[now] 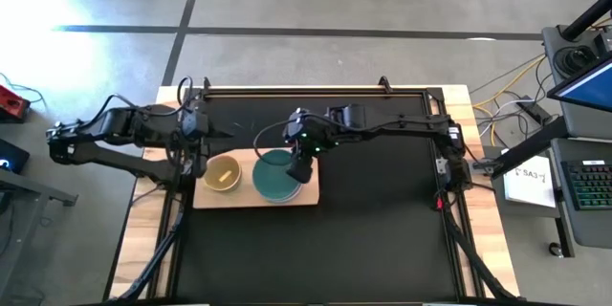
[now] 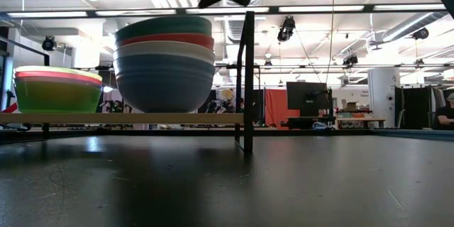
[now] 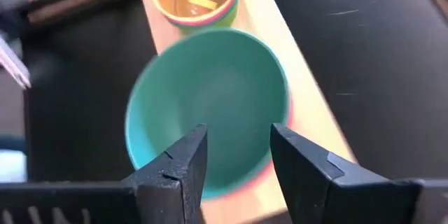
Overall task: Place and stack bowls onto a shelf
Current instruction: Return to Home Position
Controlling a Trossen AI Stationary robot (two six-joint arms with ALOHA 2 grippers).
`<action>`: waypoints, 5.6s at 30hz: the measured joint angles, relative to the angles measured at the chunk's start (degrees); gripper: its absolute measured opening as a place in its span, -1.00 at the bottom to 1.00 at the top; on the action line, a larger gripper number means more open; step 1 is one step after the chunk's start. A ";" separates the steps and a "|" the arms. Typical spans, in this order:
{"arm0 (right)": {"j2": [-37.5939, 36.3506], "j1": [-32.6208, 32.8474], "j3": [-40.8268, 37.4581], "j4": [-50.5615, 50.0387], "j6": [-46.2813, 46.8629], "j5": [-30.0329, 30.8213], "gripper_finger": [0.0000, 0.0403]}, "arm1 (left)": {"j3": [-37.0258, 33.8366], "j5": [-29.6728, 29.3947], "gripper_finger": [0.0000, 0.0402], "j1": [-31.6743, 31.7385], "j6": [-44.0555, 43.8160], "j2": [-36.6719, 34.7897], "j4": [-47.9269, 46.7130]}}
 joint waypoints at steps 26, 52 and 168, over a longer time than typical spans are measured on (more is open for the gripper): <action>-15.02 3.47 -23.98 -2.11 -8.60 13.27 -0.41 | -38.82 0.91 -0.28 -4.20 -1.65 -25.84 43.25; -48.40 3.47 -88.72 88.54 -21.52 12.14 -0.48 | -60.95 0.82 -0.28 -4.29 9.77 -41.56 76.91; -107.19 0.64 -123.68 100.68 -22.61 8.76 -0.60 | -62.03 5.26 -0.28 -4.26 11.91 -44.01 76.80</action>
